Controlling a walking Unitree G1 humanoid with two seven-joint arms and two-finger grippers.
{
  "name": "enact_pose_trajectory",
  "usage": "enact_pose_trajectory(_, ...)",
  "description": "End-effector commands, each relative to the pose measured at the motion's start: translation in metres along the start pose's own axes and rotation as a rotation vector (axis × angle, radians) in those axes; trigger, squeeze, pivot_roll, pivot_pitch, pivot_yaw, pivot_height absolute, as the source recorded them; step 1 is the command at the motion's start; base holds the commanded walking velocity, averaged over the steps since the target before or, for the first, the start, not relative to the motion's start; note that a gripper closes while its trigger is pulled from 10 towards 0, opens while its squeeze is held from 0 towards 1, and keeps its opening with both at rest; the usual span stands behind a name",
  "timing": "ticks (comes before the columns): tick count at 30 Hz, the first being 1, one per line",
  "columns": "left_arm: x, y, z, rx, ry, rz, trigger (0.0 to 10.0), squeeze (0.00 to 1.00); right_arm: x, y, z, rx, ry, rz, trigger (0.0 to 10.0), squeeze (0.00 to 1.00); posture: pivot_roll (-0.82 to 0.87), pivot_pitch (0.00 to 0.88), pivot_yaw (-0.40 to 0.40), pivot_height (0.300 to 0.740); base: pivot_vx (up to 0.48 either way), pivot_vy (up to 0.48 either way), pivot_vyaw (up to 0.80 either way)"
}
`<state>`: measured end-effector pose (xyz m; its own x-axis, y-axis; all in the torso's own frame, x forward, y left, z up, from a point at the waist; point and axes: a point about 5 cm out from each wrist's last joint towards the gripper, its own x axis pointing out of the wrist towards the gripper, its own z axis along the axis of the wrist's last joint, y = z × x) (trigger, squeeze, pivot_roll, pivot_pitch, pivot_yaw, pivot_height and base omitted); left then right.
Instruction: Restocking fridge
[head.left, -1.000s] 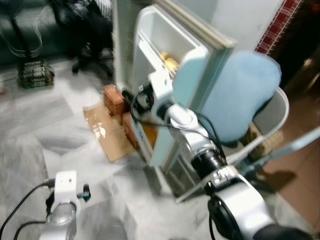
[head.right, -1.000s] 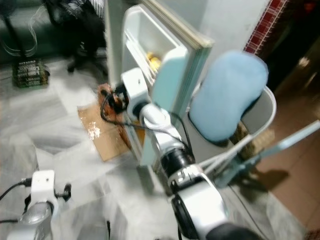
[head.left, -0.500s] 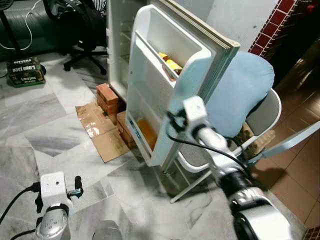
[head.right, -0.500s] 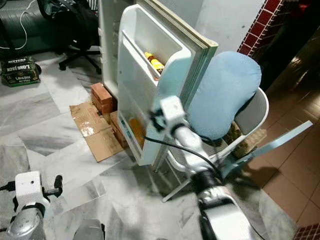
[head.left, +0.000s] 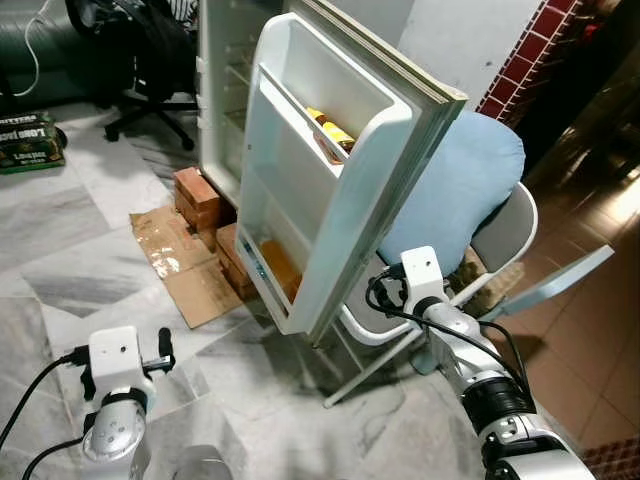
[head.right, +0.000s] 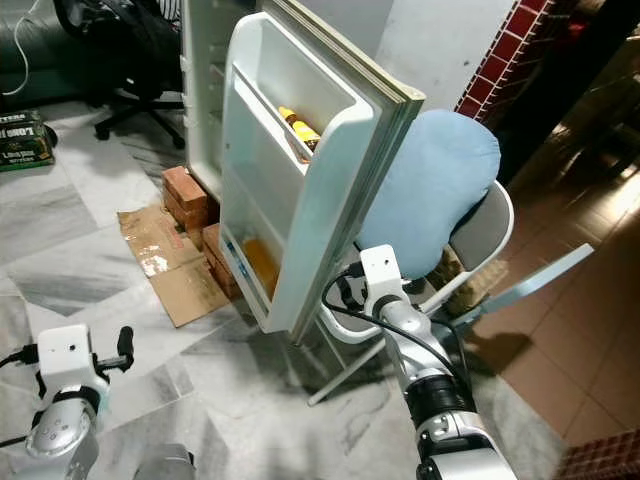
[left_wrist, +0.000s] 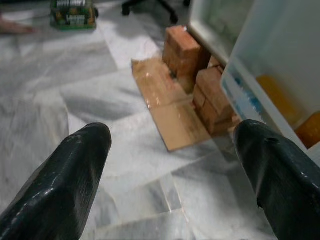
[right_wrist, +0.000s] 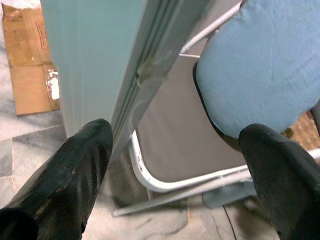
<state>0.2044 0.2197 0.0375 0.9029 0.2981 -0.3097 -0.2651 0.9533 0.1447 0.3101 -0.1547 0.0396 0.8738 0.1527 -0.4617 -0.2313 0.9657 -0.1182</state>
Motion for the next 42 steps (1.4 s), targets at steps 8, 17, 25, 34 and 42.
enact_pose_trajectory(8, 0.018, -0.037, 0.020, 0.084, -0.076, -0.179, 10.0, 0.00, -0.016, -0.021, -0.006, 0.044, -0.023, -0.106, 10.0, 0.00, 0.00, 0.000, -0.116, 0.716, 0.000, 0.000, 0.00)
enact_pose_trajectory(17, 0.025, -0.050, 0.028, 0.133, -0.087, -0.295, 10.0, 0.00, -0.030, -0.023, -0.006, 0.125, -0.062, -0.166, 10.0, 0.00, -0.04, 0.000, -0.017, 0.716, 0.000, 0.000, 0.00)
enact_pose_trajectory(25, 0.023, -0.043, 0.025, 0.110, -0.050, -0.281, 10.0, 0.00, -0.031, -0.018, 0.002, 0.148, -0.106, -0.130, 10.0, 0.00, -0.02, 0.000, -0.024, 0.716, 0.000, 0.000, 0.00)
enact_pose_trajectory(34, 0.022, -0.032, 0.017, 0.048, -0.003, -0.229, 10.0, 0.00, -0.023, -0.009, 0.012, 0.120, -0.124, -0.088, 10.0, 0.00, 0.02, 0.000, -0.055, 0.716, 0.195, 0.000, 0.00)
enact_pose_trajectory(42, 0.021, -0.032, 0.018, 0.033, 0.000, -0.221, 10.0, 0.00, -0.022, -0.009, 0.014, 0.106, -0.129, -0.072, 10.0, 0.00, 0.02, 0.000, -0.062, 0.716, 0.445, 0.000, 0.00)
